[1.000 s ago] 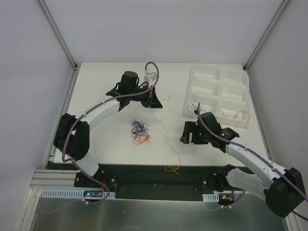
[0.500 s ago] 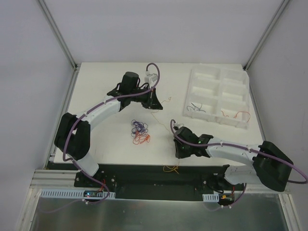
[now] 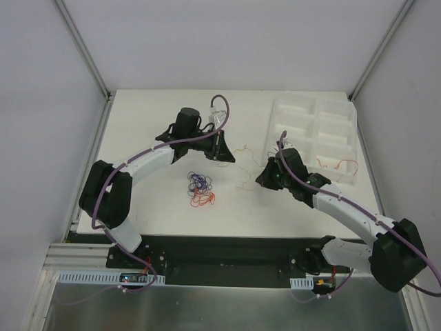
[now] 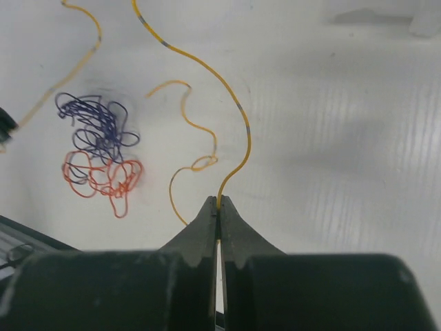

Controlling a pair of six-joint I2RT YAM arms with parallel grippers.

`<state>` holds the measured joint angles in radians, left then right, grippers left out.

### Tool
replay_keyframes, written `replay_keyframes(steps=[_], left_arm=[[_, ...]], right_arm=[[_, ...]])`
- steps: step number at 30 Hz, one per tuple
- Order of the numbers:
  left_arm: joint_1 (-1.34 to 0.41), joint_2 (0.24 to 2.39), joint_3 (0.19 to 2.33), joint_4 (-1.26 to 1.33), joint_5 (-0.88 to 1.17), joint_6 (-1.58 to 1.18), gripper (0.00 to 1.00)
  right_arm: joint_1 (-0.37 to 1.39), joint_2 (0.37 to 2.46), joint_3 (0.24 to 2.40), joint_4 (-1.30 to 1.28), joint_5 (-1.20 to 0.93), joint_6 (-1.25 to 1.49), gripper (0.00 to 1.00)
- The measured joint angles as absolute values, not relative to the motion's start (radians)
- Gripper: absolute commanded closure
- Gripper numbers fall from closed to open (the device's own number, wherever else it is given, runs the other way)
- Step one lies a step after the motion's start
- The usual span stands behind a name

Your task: Untangle the cables

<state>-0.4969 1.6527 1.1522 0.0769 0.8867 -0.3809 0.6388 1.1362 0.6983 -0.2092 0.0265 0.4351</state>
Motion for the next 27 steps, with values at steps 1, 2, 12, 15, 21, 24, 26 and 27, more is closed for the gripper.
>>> replay_keyframes(steps=[1, 2, 12, 15, 21, 24, 26, 27], left_arm=[[-0.500, 1.657, 1.145, 0.087, 0.890, -0.387, 1.00], [-0.507, 1.665, 1.141, 0.097, 0.891, -0.398, 1.00], [-0.605, 1.803, 1.140, 0.134, 0.891, -0.421, 0.93], [-0.630, 1.828, 1.140, 0.122, 0.863, -0.406, 0.87], [-0.688, 1.869, 1.140, 0.065, 0.798, -0.346, 0.69], [-0.702, 1.873, 1.141, 0.050, 0.781, -0.325, 0.62], [-0.701, 1.873, 1.143, 0.046, 0.774, -0.318, 0.60], [-0.701, 1.873, 1.143, 0.045, 0.770, -0.316, 0.59]], right_arm=[[0.627, 1.147, 0.703, -0.190, 0.009, 0.446, 0.99], [0.613, 1.160, 0.703, -0.158, -0.014, 0.466, 0.99], [0.570, 1.293, 0.632, 0.086, -0.139, 0.683, 0.99], [0.556, 1.301, 0.598, 0.122, -0.148, 0.739, 0.99], [0.528, 1.302, 0.558, 0.167, -0.166, 0.828, 1.00], [0.522, 1.304, 0.548, 0.187, -0.174, 0.858, 0.99], [0.520, 1.304, 0.544, 0.199, -0.182, 0.874, 0.99], [0.520, 1.305, 0.543, 0.201, -0.187, 0.880, 0.99]])
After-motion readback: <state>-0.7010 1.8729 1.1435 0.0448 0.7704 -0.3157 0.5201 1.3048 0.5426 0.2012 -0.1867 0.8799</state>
